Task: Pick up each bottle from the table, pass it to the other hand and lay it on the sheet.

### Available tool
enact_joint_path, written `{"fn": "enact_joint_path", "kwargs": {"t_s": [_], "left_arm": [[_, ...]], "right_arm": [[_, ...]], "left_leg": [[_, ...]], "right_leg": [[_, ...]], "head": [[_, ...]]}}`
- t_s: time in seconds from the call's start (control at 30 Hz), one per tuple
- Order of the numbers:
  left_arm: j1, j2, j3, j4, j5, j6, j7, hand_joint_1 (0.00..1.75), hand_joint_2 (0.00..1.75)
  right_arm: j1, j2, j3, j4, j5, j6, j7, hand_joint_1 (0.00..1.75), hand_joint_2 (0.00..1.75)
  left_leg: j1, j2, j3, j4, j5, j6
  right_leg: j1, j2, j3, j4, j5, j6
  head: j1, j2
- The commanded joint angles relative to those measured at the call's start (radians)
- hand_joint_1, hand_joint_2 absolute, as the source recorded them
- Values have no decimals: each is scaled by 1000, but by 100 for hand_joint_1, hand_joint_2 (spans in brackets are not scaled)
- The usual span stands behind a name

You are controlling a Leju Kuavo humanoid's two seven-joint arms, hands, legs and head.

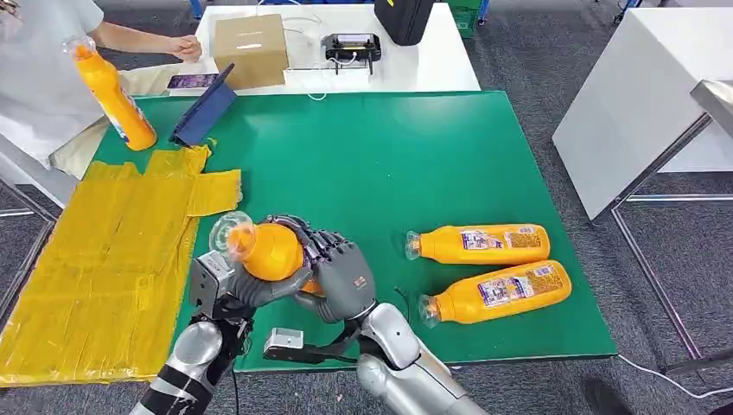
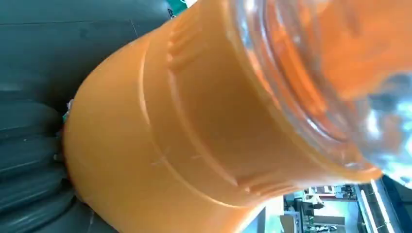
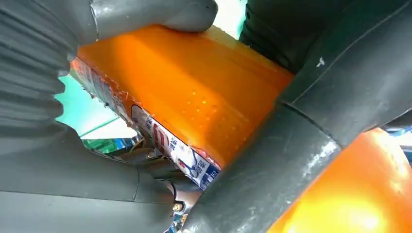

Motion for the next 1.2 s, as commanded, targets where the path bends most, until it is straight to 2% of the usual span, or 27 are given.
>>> {"fn": "enact_joint_path", "kwargs": {"t_s": [0.03,0.17,0.33,0.47,0.53,0.6,0.73,0.77,0.83,0.87,0.93,1.03,1.07,1.13,1.17,1.2], "left_arm": [[-81,-15,-26,37,16,37,7,175,175],[-95,-13,4,38,23,69,13,175,175],[-104,-13,25,38,-1,118,8,175,175],[-131,-7,58,44,-96,256,5,175,175],[-153,-2,83,56,-145,317,10,175,175],[-157,2,87,57,-142,313,10,175,175],[-170,3,119,76,-190,373,15,175,175],[-186,15,120,104,-346,497,28,175,175],[-196,18,118,122,-414,540,33,175,175],[-211,26,104,155,-574,622,73,175,175],[-224,27,99,185,-666,652,105,175,175],[-224,27,99,185,-666,652,105,175,175],[-248,41,84,241,-878,690,200,175,175],[-289,55,101,359,-1331,698,445,175,175],[-311,57,108,430,-1437,680,503,175,175],[-321,58,116,465,-1431,704,488,175,175]], "right_arm": [[89,-13,-73,-120,37,-14,-142,0,175],[135,-9,-151,-248,18,-14,-191,0,175],[154,-3,-185,-293,12,-14,-211,0,175],[198,22,-255,-370,9,-14,-279,0,175],[219,24,-266,-422,1,-14,-288,0,175],[220,21,-264,-425,-1,-14,-286,0,175],[230,5,-264,-479,-32,-14,-285,0,175],[248,3,-291,-526,-24,-14,-288,0,175],[253,-11,-291,-546,-27,-14,-280,0,175],[261,-15,-303,-570,-17,-14,-276,0,175],[266,-27,-308,-588,-12,-14,-265,0,175],[266,-27,-308,-588,-12,-14,-265,0,175],[264,-43,-306,-596,7,-14,-232,0,175],[214,-159,-232,-606,14,20,-56,0,175],[199,-196,-226,-624,22,45,-14,0,175],[196,-204,-231,-627,15,47,-9,0,175]], "left_leg": [[2,-6,3,1,-2,-1],[2,-6,2,1,-1,-1],[2,-5,3,2,-2,-2],[2,-4,2,1,-1,-2],[2,-4,4,1,-2,-2],[1,-4,1,0,0,-1],[2,-3,4,1,-2,-2],[2,-3,3,0,-1,-1],[3,-5,5,1,-3,-2],[2,-4,4,0,-2,-2],[2,-4,3,0,-1,-2],[2,-5,5,0,-2,-2],[2,-3,3,0,-1,-2],[2,-4,6,0,-2,-2],[2,-4,5,-1,-1,-2],[1,-3,3,-1,0,-1]], "right_leg": [[1,-2,5,0,-3,-1],[1,-2,4,0,-3,-1],[1,1,5,1,-3,-2],[1,1,3,1,-2,-2],[1,2,5,1,-3,-2],[1,0,2,0,-1,-1],[2,3,5,1,-2,-2],[2,2,4,0,-2,-2],[2,2,7,0,-3,-2],[2,1,6,0,-2,-2],[2,0,5,0,-2,-2],[2,1,7,0,-2,-2],[1,1,5,-1,-1,-2],[2,2,8,-1,-2,-2],[2,2,7,-2,-1,-2],[1,0,5,-1,0,-1]], "head": [[0,0],[0,0],[0,0],[0,0],[0,0],[0,0],[0,0],[0,0],[0,0],[0,0],[0,0],[0,0],[0,0],[0,0],[0,0],[0,0]]}}
